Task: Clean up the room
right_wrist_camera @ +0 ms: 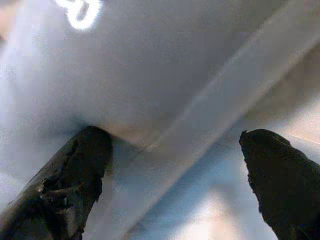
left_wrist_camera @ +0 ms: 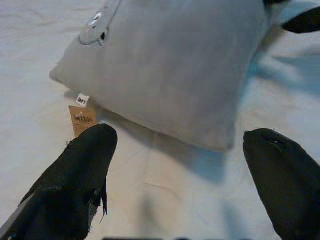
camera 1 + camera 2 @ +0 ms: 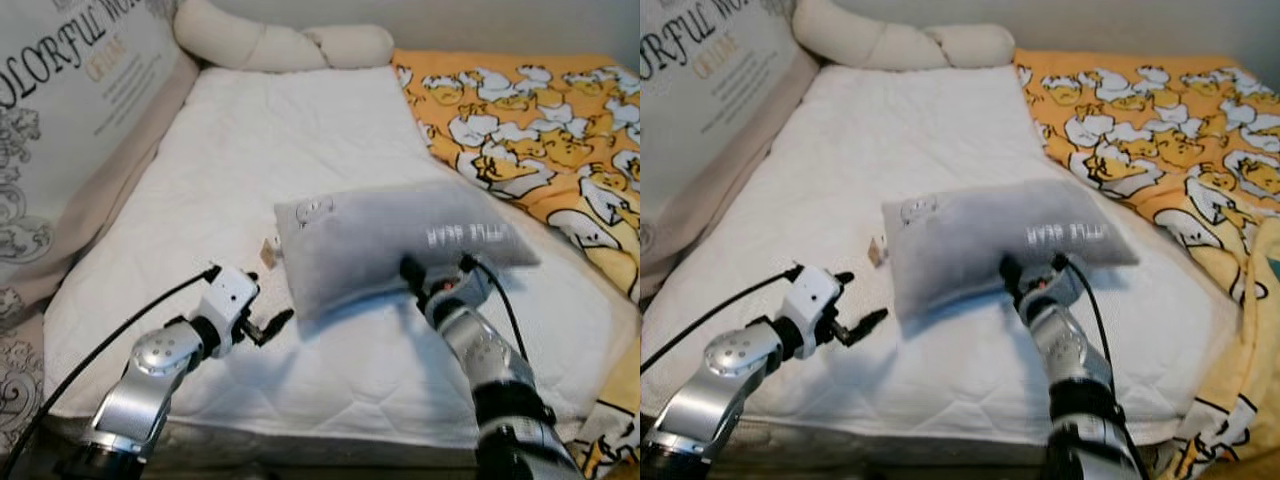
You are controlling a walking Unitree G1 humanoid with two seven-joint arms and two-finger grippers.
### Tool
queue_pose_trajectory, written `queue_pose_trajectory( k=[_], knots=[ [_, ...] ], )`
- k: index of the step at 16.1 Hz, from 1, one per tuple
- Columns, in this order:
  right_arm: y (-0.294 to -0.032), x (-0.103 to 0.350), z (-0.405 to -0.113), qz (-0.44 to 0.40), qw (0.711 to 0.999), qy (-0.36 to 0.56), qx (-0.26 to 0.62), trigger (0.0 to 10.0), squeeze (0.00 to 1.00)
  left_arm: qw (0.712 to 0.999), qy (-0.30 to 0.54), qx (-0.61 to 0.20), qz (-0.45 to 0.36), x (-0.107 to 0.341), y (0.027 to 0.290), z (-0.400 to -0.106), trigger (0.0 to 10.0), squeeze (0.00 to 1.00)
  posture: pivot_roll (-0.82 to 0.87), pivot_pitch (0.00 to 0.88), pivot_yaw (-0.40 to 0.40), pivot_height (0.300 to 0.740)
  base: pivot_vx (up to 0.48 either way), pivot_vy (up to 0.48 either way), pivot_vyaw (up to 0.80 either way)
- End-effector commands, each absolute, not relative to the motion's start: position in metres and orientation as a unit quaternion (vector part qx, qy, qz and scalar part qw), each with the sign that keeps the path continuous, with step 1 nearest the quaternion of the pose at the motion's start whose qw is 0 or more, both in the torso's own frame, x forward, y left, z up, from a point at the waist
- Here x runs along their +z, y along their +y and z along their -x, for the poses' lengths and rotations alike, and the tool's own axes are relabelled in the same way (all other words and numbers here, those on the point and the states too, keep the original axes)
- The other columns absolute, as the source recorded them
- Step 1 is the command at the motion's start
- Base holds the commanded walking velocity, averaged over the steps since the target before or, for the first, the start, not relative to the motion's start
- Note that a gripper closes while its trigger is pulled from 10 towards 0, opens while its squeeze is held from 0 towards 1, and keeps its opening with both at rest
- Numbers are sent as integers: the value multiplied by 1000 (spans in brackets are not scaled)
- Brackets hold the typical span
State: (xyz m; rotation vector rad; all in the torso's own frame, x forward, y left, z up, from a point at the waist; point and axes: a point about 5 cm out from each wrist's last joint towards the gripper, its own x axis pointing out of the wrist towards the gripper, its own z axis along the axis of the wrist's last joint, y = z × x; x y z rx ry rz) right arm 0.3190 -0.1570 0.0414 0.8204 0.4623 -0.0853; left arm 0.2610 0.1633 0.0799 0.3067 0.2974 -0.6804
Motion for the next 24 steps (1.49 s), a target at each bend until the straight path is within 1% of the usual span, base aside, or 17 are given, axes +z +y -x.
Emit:
queue_pose_trajectory(
  k=[1, 4, 5, 6, 7, 8, 9, 10, 11, 15, 17, 22, 24],
  knots=[
    [-155, 48, -328, -419, 885, 198, -33, 10000, 0, 914, 133, -351, -155, 89, 160, -262, 10000, 0, 99, 0, 12, 740, 0, 0, 0],
    [-155, 54, -338, -424, 889, 172, -36, 10000, 0, 906, 136, -373, -149, 90, 161, -256, 10000, 0, 115, 0, 3, 740, 0, 0, 0],
    [-154, 56, -339, -423, 891, 159, -29, 6627, 0, 906, 135, -372, -148, 90, 161, -255, 10000, 0, 117, 0, -1, 740, 0, 0, 0],
    [-151, 60, -339, -422, 895, 143, -11, 6627, 0, 907, 136, -370, -147, 90, 163, -255, 10000, 0, 117, 0, -1, 740, 0, 0, 0],
    [-151, 60, -337, -425, 895, 135, -11, 5725, 0, 908, 136, -369, -147, 90, 163, -255, 10000, 0, 116, 0, -7, 740, 0, 0, 0],
    [-152, 60, -336, -431, 893, 130, -15, 5490, 0, 908, 136, -369, -146, 90, 163, -255, 10000, 0, 116, 0, -7, 740, 0, 0, 0],
    [-152, 60, -334, -439, 890, 124, -17, 3216, 0, 908, 136, -369, -146, 90, 163, -255, 10000, 0, 115, 0, -9, 740, 0, 0, 0],
    [-153, 58, -333, -450, 885, 119, -20, 1843, 0, 908, 135, -369, -145, 90, 163, -255, 10000, 0, 114, 0, -11, 740, 0, 0, 0],
    [-153, 56, -331, -460, 880, 116, -20, 0, 0, 908, 135, -369, -144, 90, 162, -255, 10000, 0, 112, 0, -11, 740, 0, 0, 0],
    [-152, 48, -328, -482, 867, 122, -28, 0, 0, 907, 136, -372, -145, 90, 161, -257, 10000, 0, 109, 0, -6, 740, 0, 0, 0],
    [-160, 42, -330, -500, 852, 144, -54, 0, 0, 906, 138, -373, -147, 89, 162, -257, 10000, 0, 116, 0, -6, 740, 0, 0, 0],
    [-163, 36, -330, -493, 850, 176, -66, 0, 0, 906, 138, -372, -149, 89, 163, -257, 10000, 0, 118, 0, -6, 740, 0, 0, 0],
    [-167, 39, -333, -484, 854, 176, -67, 0, 0, 907, 137, -369, -149, 89, 163, -258, 10000, 0, 116, 0, -9, 740, 0, 0, 0]
  ],
)
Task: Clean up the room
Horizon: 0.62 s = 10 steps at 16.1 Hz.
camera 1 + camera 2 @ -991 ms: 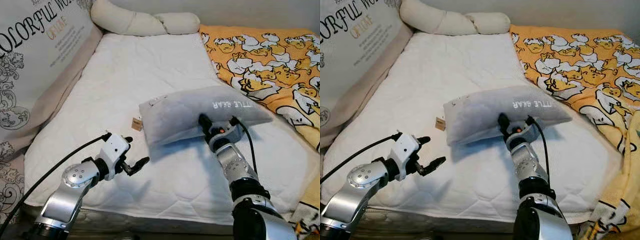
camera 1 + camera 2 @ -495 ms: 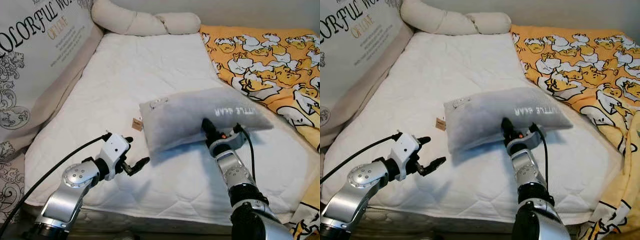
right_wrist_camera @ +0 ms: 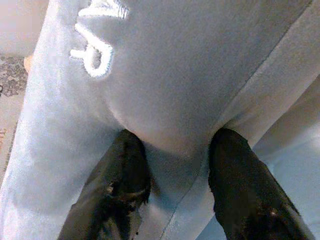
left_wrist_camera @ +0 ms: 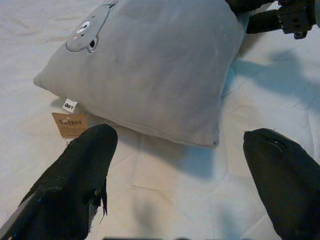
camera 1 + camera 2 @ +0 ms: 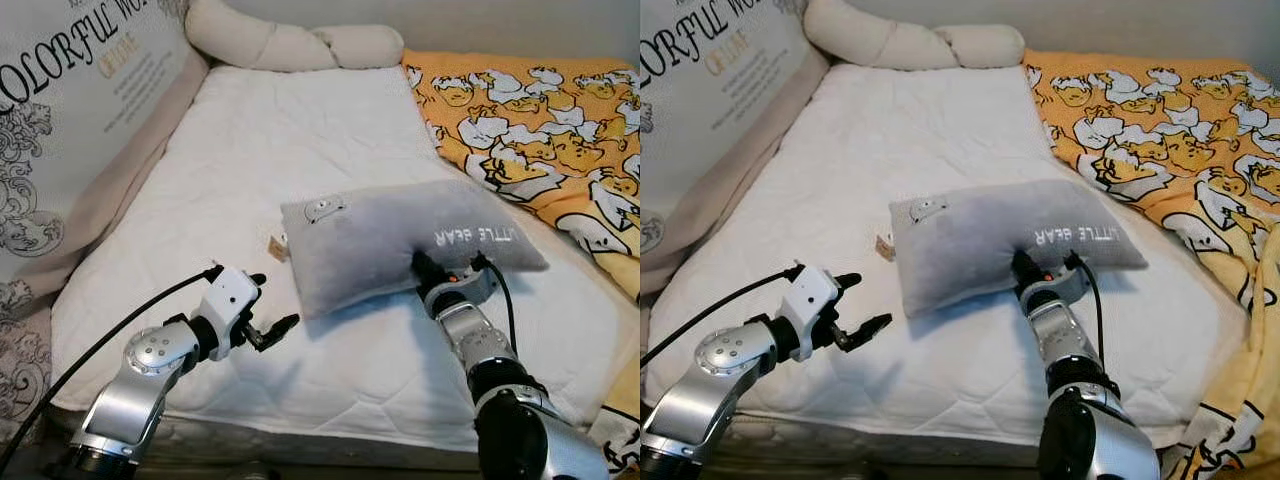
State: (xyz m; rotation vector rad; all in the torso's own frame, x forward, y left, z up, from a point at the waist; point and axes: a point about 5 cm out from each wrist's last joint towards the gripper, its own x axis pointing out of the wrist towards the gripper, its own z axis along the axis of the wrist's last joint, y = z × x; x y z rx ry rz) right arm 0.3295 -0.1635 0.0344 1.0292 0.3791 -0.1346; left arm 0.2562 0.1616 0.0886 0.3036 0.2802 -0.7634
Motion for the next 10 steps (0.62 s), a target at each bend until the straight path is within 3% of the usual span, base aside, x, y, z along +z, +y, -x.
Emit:
queue_pose_trajectory(
  k=[1, 7, 10],
  knots=[
    [-167, 39, -334, -484, 854, 177, -67, 0, 0, 907, 137, -369, -149, 89, 163, -258, 10000, 0, 116, 0, -9, 740, 0, 0, 0],
    [-166, 55, -345, -442, 882, 163, -23, 0, 0, 909, 134, -364, -151, 89, 165, -259, 10000, 0, 110, 0, -7, 740, 0, 0, 0],
    [-160, 73, -358, -415, 897, 154, 9, 0, 0, 934, 102, -322, -120, 104, 179, -267, 10000, 0, 112, 0, -10, 740, 0, 0, 0]
  ],
)
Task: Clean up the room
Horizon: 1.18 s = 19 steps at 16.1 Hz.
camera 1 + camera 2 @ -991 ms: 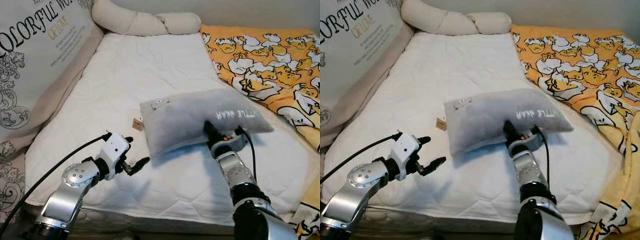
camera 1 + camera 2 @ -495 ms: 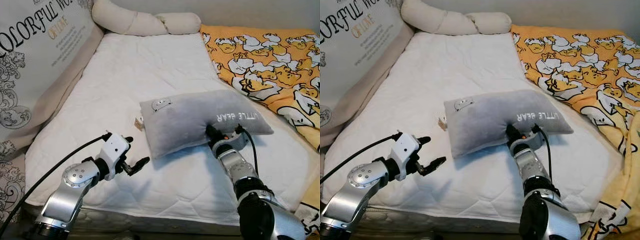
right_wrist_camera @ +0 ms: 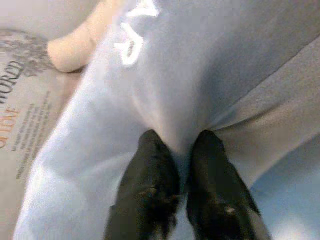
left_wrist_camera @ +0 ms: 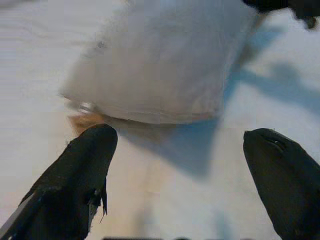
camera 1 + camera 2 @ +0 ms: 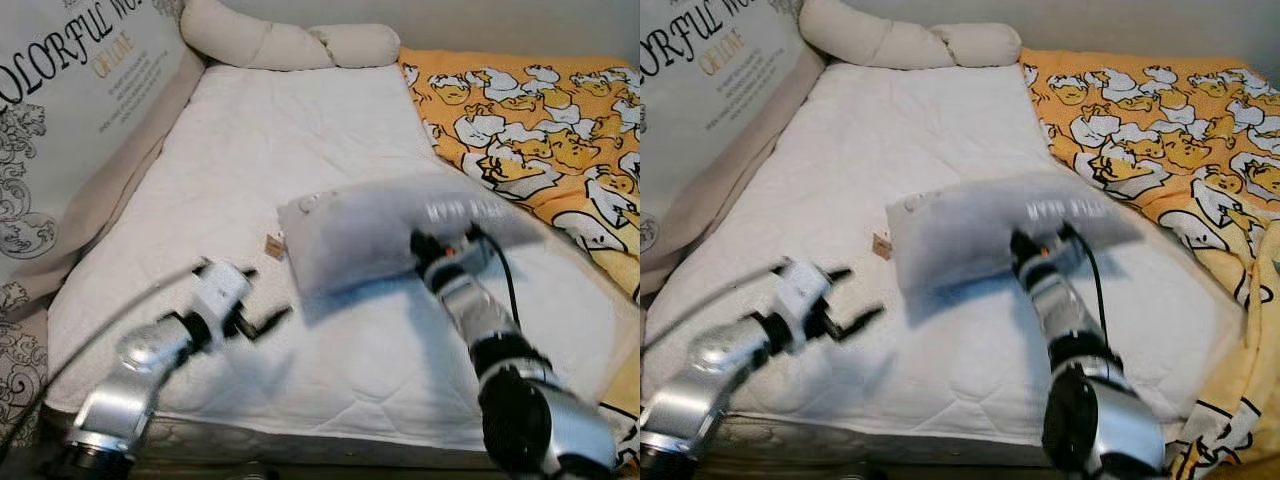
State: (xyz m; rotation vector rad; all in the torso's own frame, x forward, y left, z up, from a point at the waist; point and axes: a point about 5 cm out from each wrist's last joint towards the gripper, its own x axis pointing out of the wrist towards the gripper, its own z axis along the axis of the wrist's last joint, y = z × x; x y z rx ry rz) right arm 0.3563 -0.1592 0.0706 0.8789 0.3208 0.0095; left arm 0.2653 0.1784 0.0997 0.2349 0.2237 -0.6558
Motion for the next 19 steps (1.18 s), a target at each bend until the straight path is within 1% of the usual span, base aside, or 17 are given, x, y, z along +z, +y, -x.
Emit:
queue_pose_trajectory(
  k=[1, 2, 4, 5, 6, 8, 9, 10, 12, 13, 14, 15, 16, 17, 18, 19],
  knots=[
    [-156, 83, -364, -415, 898, 142, 26, 0, 0, 950, 77, -287, -99, 113, 187, -273, 10000, 0, 112, 0, -10, 740, 0, 0, 0],
    [-154, 88, -366, -415, 899, 136, 34, 0, 0, 957, 66, -268, -91, 117, 191, -276, 10000, 0, 112, 0, -13, 740, 0, 0, 0],
    [-137, 116, -378, -418, 898, 106, 90, 0, 0, 981, 30, -174, -78, 131, 210, -290, 10000, 0, 115, 0, -16, 740, 0, 0, 0],
    [-125, 127, -381, -414, 896, 97, 128, 0, 0, 984, 27, -151, -90, 132, 215, -294, 10000, 0, 115, 0, -19, 740, 0, 0, 0],
    [-120, 132, -382, -411, 895, 94, 147, 0, 0, 985, 26, -142, -91, 132, 216, -294, 10000, 0, 115, 0, -19, 740, 0, 0, 0],
    [-103, 147, -379, -392, 890, 87, 218, 0, 0, 989, 18, -118, -90, 134, 220, -296, 10000, 0, 115, 0, -20, 740, 0, 0, 0],
    [-96, 156, -373, -372, 883, 85, 272, 0, 0, 991, 12, -98, -92, 135, 223, -297, 10000, 0, 118, 0, -25, 740, 0, 0, 0],
    [-95, 160, -366, -358, 878, 85, 306, 0, 0, 992, 9, -86, -94, 136, 226, -297, 10000, 0, 120, 0, -29, 740, 0, 0, 0],
    [-105, 163, -348, -338, 867, 84, 356, 0, 0, 994, 3, -57, -96, 136, 235, -296, 10000, 0, 118, 0, -32, 740, 0, 0, 0],
    [-118, 159, -335, -323, 863, 93, 376, 0, 0, 995, -4, -33, -96, 137, 242, -295, 10000, 0, 111, 0, -30, 740, 0, 0, 0],
    [-137, 143, -321, -302, 866, 123, 380, 0, 0, 996, -15, -3, -91, 141, 252, -295, 10000, 0, 111, 0, -30, 740, 0, 0, 0],
    [-148, 133, -313, -292, 868, 143, 375, 0, 0, 996, -22, 9, -87, 144, 256, -295, 10000, 0, 106, 0, -27, 740, 0, 0, 0],
    [-165, 118, -297, -281, 867, 173, 373, 0, 0, 995, -36, 28, -84, 149, 263, -294, 10000, 0, 99, 0, -21, 740, 0, 0, 0],
    [-181, 109, -279, -280, 859, 190, 384, 0, 0, 995, -39, 36, -83, 151, 269, -293, 10000, 0, 94, 0, -16, 740, 0, 0, 0],
    [-194, 104, -269, -272, 859, 203, 383, 0, 0, 995, -39, 33, -85, 151, 269, -294, 10000, 0, 90, 0, -11, 740, 0, 0, 0],
    [-203, 101, -266, -265, 863, 212, 373, 0, 0, 995, -40, 30, -85, 151, 268, -295, 10000, 0, 88, 0, -8, 740, 0, 0, 0]
  ],
)
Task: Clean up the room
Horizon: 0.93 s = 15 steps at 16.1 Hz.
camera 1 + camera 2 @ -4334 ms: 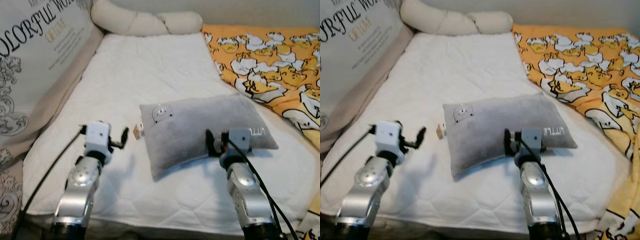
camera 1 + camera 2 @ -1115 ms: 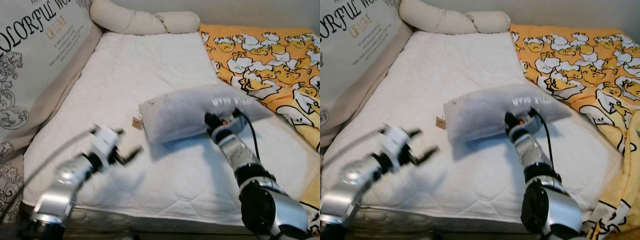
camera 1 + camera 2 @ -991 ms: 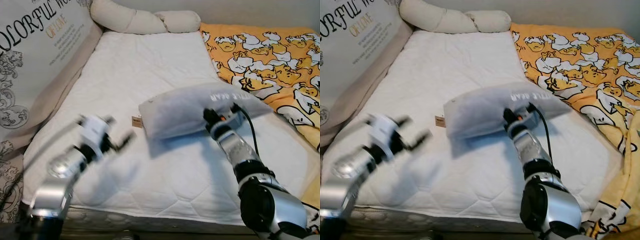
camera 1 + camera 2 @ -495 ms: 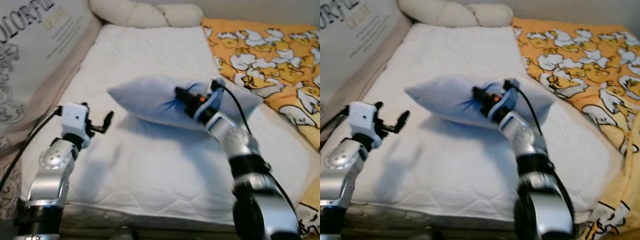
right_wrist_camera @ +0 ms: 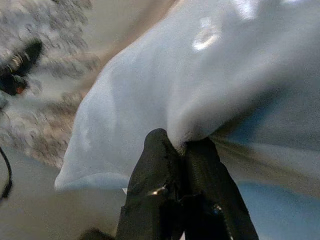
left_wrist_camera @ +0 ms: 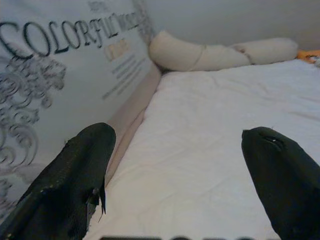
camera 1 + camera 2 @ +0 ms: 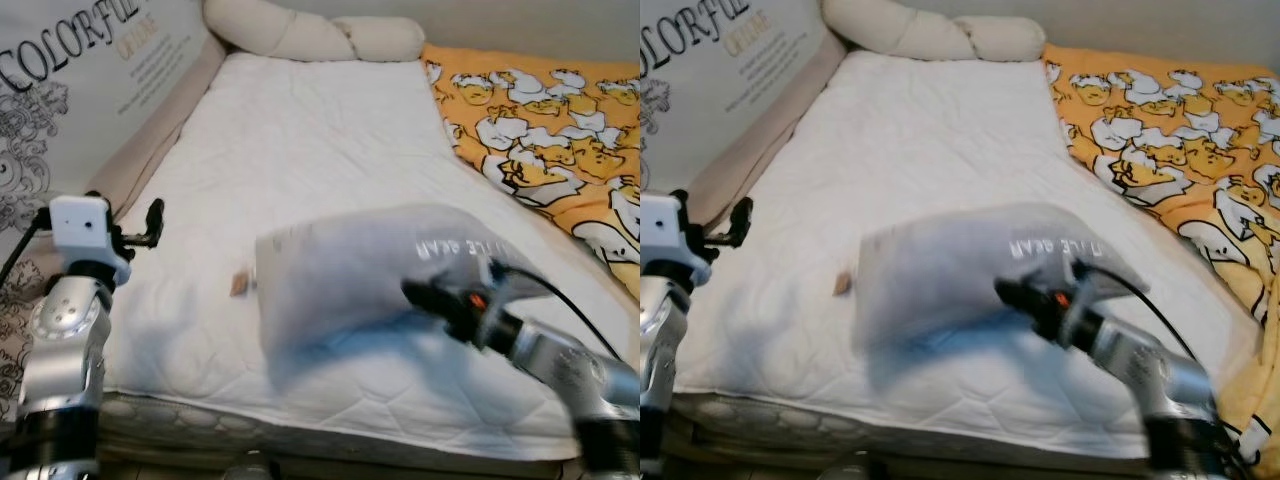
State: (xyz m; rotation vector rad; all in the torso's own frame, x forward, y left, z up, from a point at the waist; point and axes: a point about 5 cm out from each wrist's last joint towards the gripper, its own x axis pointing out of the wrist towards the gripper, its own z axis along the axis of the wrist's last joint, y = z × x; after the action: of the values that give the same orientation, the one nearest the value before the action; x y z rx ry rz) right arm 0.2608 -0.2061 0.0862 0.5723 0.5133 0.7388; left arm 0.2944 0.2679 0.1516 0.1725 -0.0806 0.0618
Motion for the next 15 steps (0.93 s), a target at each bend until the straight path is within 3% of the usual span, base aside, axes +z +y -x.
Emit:
queue_pose_trajectory(
  k=[1, 4, 7, 9, 10, 15],
  knots=[
    [-223, 93, -264, -253, 877, 227, 340, 0, 0, 996, -43, 24, -80, 151, 265, -297, 10000, 0, 85, 0, -5, 740, 0, 0, 0],
    [-260, 84, -260, -200, 904, 262, 271, 0, 0, 996, -46, -15, -76, 152, 247, -308, 10000, 0, 80, 0, -2, 740, 0, 0, 0],
    [-285, 66, -253, -111, 913, 329, 213, 0, 0, 993, 0, -60, -105, 141, 216, -344, 10000, 0, 73, 0, -10, 740, 0, 0, 0],
    [-286, 63, -253, -100, 913, 337, 207, 0, 0, 990, 25, -69, -124, 133, 204, -355, 10000, 0, 67, 0, -14, 740, 0, 0, 0],
    [-286, 61, -256, -95, 913, 340, 203, 0, 0, 986, 74, -82, -125, 116, 179, -368, 10000, 0, 49, 0, -15, 740, 0, 0, 0],
    [-282, 60, -258, -91, 913, 335, 214, 0, 0, 966, 174, -123, -144, 73, 126, -360, 10000, 0, -24, 0, 12, 740, 0, 0, 0]
  ],
)
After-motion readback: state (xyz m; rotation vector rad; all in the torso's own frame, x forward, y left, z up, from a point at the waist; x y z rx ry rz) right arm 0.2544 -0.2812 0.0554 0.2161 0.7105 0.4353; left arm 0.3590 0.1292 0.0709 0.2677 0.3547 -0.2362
